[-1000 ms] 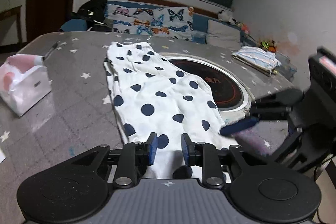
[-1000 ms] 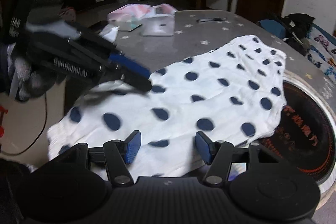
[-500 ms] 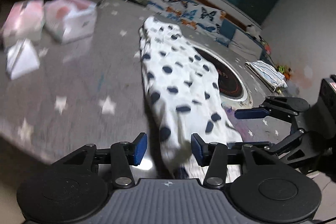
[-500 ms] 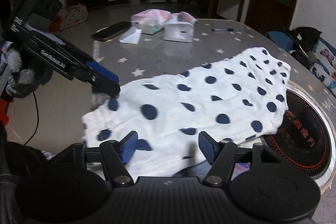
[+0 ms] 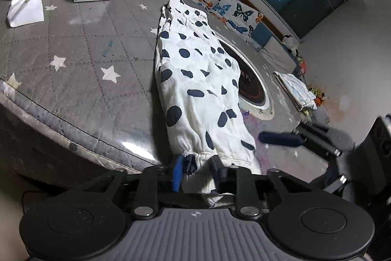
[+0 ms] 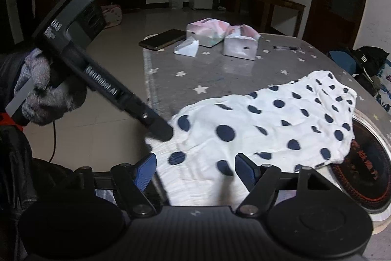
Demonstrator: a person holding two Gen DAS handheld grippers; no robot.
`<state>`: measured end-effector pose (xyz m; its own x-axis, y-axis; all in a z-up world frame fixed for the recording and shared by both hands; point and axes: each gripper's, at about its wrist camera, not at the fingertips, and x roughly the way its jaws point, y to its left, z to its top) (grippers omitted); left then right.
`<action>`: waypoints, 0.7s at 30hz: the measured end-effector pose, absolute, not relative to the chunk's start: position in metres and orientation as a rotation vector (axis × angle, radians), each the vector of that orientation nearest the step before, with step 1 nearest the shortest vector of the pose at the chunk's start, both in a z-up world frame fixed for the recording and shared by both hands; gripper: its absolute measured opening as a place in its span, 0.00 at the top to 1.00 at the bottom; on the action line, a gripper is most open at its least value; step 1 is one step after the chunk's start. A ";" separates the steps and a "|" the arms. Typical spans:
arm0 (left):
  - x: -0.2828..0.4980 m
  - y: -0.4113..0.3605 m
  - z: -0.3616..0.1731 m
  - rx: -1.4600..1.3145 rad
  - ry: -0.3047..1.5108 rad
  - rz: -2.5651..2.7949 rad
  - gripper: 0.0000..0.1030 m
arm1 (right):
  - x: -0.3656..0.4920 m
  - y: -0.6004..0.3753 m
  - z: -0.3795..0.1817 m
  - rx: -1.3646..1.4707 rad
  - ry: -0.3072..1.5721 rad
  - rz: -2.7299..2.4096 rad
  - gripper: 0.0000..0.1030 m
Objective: Fold clothes
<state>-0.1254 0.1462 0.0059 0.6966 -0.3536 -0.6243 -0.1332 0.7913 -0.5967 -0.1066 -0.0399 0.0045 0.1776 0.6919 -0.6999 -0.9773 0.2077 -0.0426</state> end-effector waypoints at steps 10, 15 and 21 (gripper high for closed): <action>-0.108 0.137 0.039 -0.725 0.741 -0.215 0.89 | -0.124 -0.026 -0.006 -0.611 0.571 1.237 0.29; -0.096 0.126 0.050 -0.734 0.729 -0.267 0.89 | -0.117 -0.024 -0.011 -0.617 0.549 1.121 0.29; -0.092 0.126 0.051 -0.759 0.738 -0.276 0.89 | -0.114 -0.034 -0.011 -0.626 0.545 1.046 0.29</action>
<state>-0.0920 0.1258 0.0506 0.7195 -0.4774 -0.5044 -0.0286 0.7053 -0.7083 -0.1141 -0.0340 -0.0109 0.4016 0.6153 -0.6783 -0.9085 0.3608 -0.2107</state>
